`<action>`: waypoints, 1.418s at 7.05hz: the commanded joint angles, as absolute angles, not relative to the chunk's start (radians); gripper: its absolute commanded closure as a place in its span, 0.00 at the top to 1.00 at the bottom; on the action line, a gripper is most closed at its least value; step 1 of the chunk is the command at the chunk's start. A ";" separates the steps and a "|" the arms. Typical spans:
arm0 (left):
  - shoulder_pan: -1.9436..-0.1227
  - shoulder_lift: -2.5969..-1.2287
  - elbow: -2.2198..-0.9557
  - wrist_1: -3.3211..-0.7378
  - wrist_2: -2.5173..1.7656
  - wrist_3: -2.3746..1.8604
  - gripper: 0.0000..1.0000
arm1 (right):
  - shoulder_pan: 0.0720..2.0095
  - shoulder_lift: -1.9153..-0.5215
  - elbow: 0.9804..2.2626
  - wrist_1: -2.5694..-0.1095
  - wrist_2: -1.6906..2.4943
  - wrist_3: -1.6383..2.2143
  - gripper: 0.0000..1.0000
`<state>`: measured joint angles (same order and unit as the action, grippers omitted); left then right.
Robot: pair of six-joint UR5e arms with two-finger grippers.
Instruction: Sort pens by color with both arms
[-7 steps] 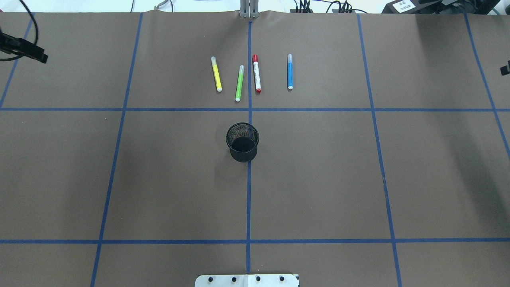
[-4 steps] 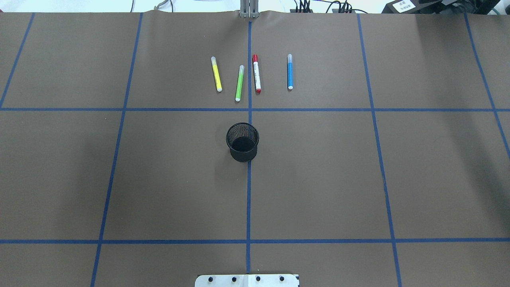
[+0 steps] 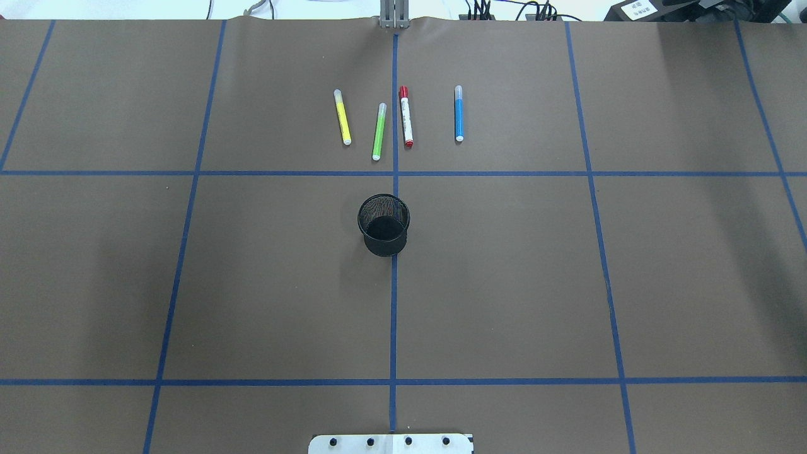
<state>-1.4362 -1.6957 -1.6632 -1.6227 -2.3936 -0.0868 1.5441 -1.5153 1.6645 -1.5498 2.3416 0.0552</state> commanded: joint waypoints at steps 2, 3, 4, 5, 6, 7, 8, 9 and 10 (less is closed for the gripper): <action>-1.433 -1.692 -1.678 -1.631 -2.387 -0.095 1.00 | 1.543 -1.513 1.663 -1.546 2.342 0.063 0.99; -1.431 -1.695 -1.677 -1.632 -2.387 -0.095 1.00 | 1.543 -1.505 1.664 -1.549 2.339 0.063 0.99; -1.431 -1.703 -1.677 -1.632 -2.385 -0.098 1.00 | 1.543 -1.502 1.664 -1.555 2.339 0.063 0.99; -1.431 -1.704 -1.678 -1.634 -2.385 -0.100 1.00 | 1.543 -1.503 1.664 -1.557 2.341 0.063 0.99; -1.433 -1.700 -1.702 -1.632 -2.387 -0.100 1.00 | 1.543 -1.502 1.672 -1.551 2.342 0.063 0.99; -1.431 -1.701 -1.710 -1.632 -2.388 -0.101 1.00 | 1.543 -1.500 1.677 -1.543 2.352 0.060 0.99; -1.433 -1.701 -1.718 -1.632 -2.388 -0.103 1.00 | 1.542 -1.500 1.686 -1.543 2.365 0.054 0.99; -1.431 -1.701 -1.720 -1.632 -2.388 -0.103 1.00 | 1.542 -1.500 1.686 -1.525 2.365 0.052 0.99; -1.433 -1.697 -1.729 -1.632 -2.390 -0.103 1.00 | 1.542 -1.500 1.689 -1.514 2.371 0.052 0.99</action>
